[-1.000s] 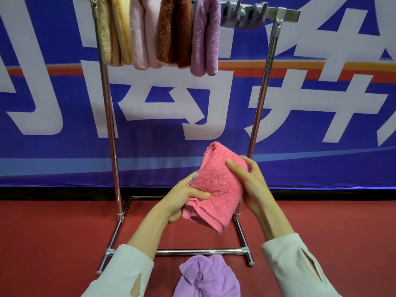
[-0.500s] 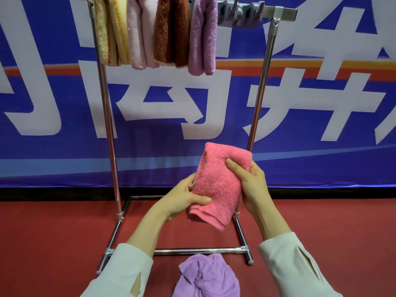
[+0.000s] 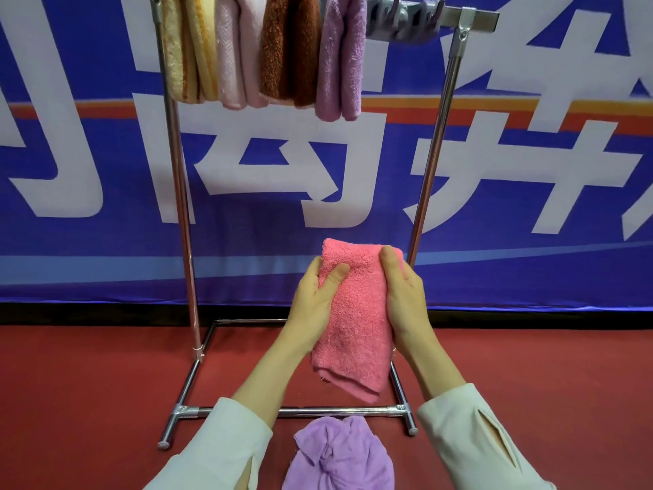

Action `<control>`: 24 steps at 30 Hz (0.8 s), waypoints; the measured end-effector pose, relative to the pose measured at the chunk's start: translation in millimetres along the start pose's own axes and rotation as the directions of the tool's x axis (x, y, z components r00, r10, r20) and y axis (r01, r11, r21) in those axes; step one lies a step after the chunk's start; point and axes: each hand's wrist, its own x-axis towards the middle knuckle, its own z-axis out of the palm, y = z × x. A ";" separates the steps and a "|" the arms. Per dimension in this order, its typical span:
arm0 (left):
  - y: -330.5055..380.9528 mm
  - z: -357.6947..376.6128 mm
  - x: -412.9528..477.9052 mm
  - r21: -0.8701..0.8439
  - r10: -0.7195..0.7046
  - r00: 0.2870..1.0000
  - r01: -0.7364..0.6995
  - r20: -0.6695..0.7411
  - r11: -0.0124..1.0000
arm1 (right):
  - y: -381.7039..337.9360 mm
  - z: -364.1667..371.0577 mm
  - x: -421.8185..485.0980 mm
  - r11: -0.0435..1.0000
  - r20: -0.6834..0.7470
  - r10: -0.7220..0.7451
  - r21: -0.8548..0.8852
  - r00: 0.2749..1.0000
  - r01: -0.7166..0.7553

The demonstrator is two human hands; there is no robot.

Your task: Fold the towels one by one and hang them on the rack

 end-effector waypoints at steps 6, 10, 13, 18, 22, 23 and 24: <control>-0.4 1.6 -1.0 -0.101 -0.017 1.000 0.017 -0.005 0.995 | 2.6 0.9 3.7 0.993 -0.043 -0.051 -0.109 0.998 0.046; 0.2 -8.9 -0.2 0.004 0.002 1.000 -0.002 -0.012 1.000 | 0.3 -2.7 2.9 0.917 -0.128 -0.046 -0.400 0.991 -0.009; -2.7 -15.4 1.2 0.105 0.038 0.999 -0.036 -0.017 0.994 | -1.7 -7.3 5.0 0.821 -0.131 0.080 -0.553 0.988 -0.140; -7.4 -19.8 0.1 0.154 -0.004 1.000 0.006 -0.011 0.988 | 2.5 -9.3 4.6 0.925 0.111 0.340 -0.215 0.934 -0.312; -6.9 -19.9 -0.3 0.041 -0.137 0.989 0.134 0.064 0.990 | 4.4 -12.2 4.6 0.875 0.319 0.414 0.117 0.853 -0.469; -8.9 -20.1 0.7 0.026 -0.178 0.982 0.177 0.069 0.984 | 4.7 -11.8 4.3 0.862 0.345 0.413 0.150 0.843 -0.484; -8.7 -19.4 0.3 0.023 -0.220 0.974 0.219 0.060 0.976 | 5.1 -11.6 4.4 0.857 0.355 0.408 0.169 0.841 -0.487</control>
